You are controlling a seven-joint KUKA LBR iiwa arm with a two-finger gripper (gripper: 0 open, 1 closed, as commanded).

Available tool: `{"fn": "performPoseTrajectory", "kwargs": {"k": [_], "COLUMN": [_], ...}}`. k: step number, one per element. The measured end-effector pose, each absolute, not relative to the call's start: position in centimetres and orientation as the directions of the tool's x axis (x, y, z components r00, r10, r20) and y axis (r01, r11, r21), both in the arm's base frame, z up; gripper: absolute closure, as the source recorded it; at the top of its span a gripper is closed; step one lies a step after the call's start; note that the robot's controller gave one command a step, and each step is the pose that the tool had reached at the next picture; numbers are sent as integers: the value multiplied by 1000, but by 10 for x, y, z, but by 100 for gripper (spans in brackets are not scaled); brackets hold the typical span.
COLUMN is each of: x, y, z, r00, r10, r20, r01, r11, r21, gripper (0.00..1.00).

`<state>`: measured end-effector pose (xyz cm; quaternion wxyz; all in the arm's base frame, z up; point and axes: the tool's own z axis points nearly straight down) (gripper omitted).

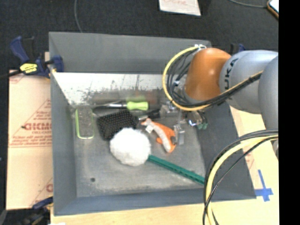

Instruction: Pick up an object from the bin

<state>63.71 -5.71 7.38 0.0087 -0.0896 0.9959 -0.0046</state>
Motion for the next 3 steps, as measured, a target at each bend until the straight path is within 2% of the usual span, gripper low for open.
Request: {"fn": "performPoseTrajectory", "kwargs": {"k": [1, 2, 3], "x": [553, 636, 649], "y": [-37, 30, 39], "z": [72, 73, 74], "r00": [-990, -997, -995], "r10": [136, -71, -97], "r20": [-22, -2, -11], "r01": [136, -71, -97], "r11": [991, 997, 995], "r21": [-4, -19, -19], "gripper": [0, 0, 0]}}
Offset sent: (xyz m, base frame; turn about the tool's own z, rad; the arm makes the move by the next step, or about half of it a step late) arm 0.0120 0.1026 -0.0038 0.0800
